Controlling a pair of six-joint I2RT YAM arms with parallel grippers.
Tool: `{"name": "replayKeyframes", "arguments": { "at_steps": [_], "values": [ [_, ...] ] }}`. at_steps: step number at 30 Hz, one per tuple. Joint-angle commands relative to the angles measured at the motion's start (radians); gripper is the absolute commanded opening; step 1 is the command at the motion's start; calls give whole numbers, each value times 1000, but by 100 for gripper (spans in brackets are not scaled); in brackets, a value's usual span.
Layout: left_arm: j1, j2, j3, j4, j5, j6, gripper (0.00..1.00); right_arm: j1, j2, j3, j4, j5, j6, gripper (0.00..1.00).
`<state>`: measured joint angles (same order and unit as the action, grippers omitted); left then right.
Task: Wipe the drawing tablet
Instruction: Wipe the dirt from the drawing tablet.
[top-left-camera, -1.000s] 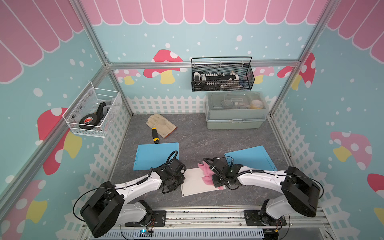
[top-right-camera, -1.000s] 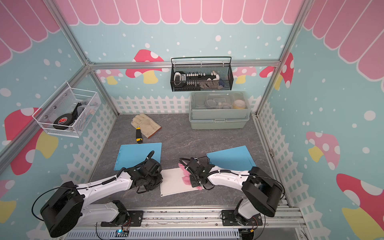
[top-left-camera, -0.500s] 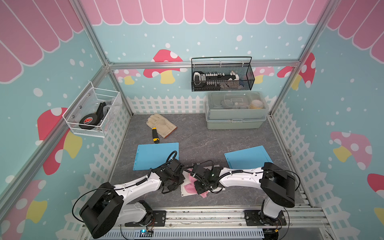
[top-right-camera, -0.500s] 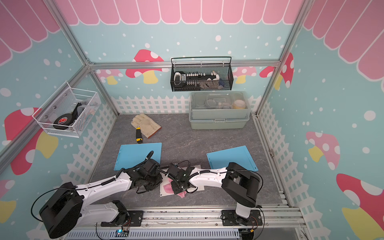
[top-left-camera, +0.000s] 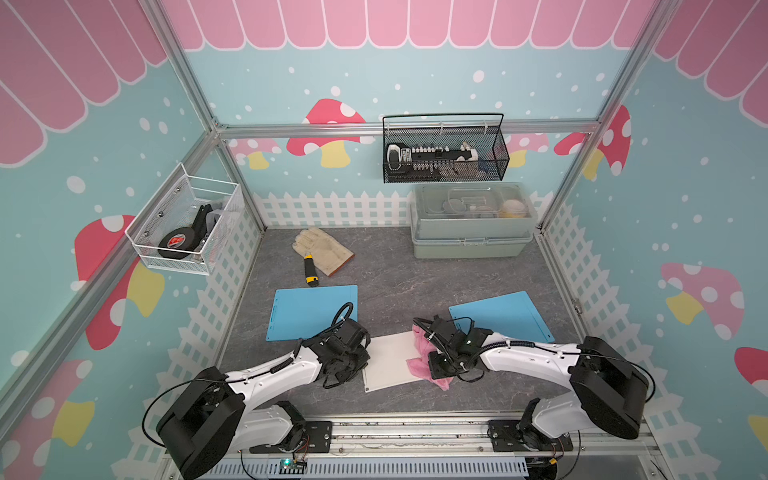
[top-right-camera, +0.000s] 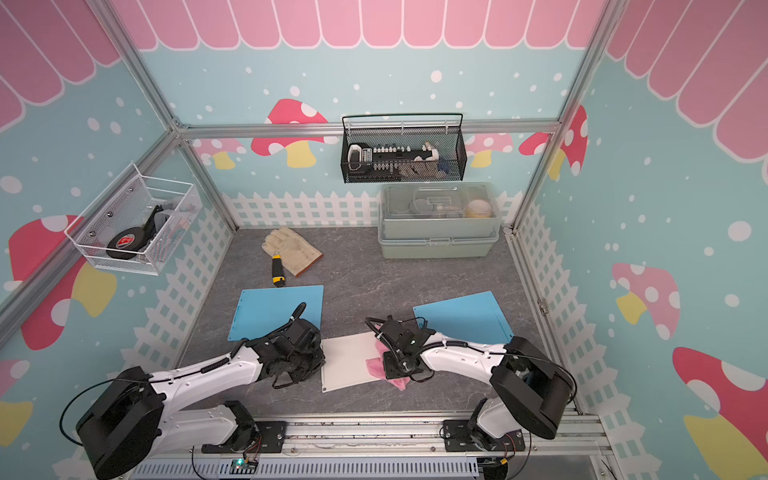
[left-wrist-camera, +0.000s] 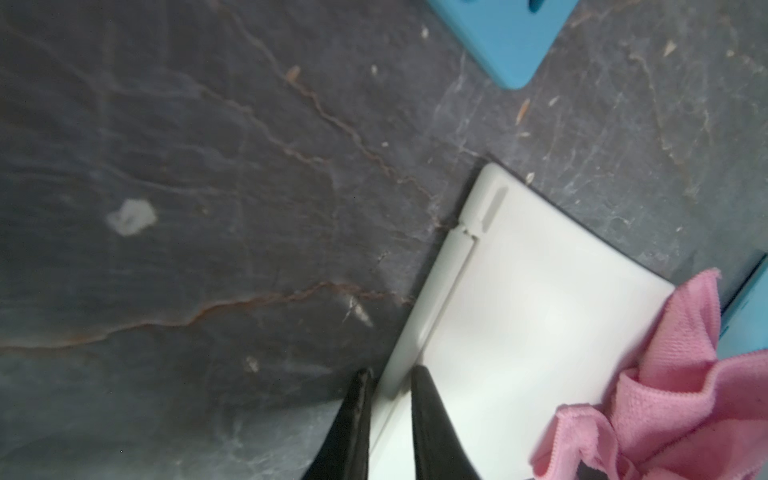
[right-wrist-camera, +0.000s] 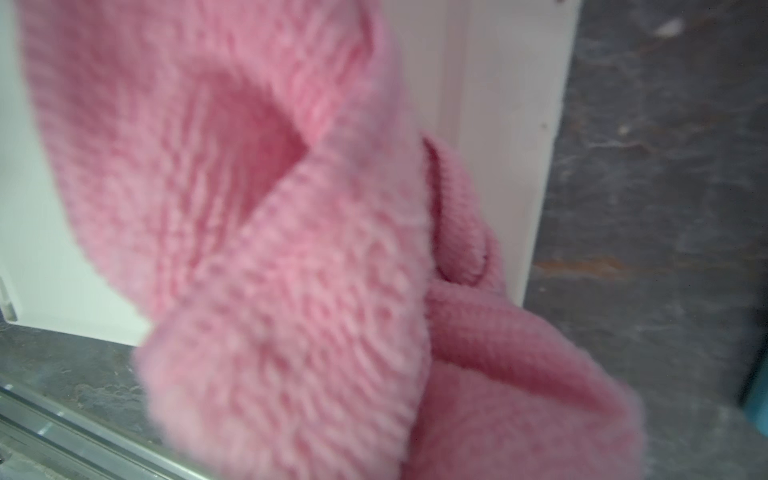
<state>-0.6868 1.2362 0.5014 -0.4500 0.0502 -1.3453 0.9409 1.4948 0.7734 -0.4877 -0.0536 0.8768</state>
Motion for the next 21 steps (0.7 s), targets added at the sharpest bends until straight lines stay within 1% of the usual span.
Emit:
{"name": "replayKeyframes", "arguments": {
  "at_steps": [1, 3, 6, 9, 12, 16, 19, 21],
  "values": [
    [-2, 14, -59, -128, -30, 16, 24, 84, 147, 170, 29, -13, -20, 0],
    [-1, -12, -48, -122, -32, 30, 24, 107, 240, 276, 81, -53, -8, 0],
    [5, -12, -51, -123, -21, 31, 23, 107, 363, 393, 139, -132, 27, 0],
    [5, -3, -65, -115, -14, 32, 22, 92, 443, 449, 155, -172, 52, 0],
    [8, -40, -72, -125, -27, 38, 22, 48, 415, 406, 134, -153, 53, 0],
    [8, -125, -29, -210, -56, 61, 26, -8, 303, 327, 70, -100, 5, 0],
    [3, -180, 20, -299, -64, 81, 30, -30, 225, 313, 11, -33, -41, 0],
    [-10, -206, 24, -323, -44, 76, 32, -42, 175, 312, -20, 28, -59, 0]
  ]
}}
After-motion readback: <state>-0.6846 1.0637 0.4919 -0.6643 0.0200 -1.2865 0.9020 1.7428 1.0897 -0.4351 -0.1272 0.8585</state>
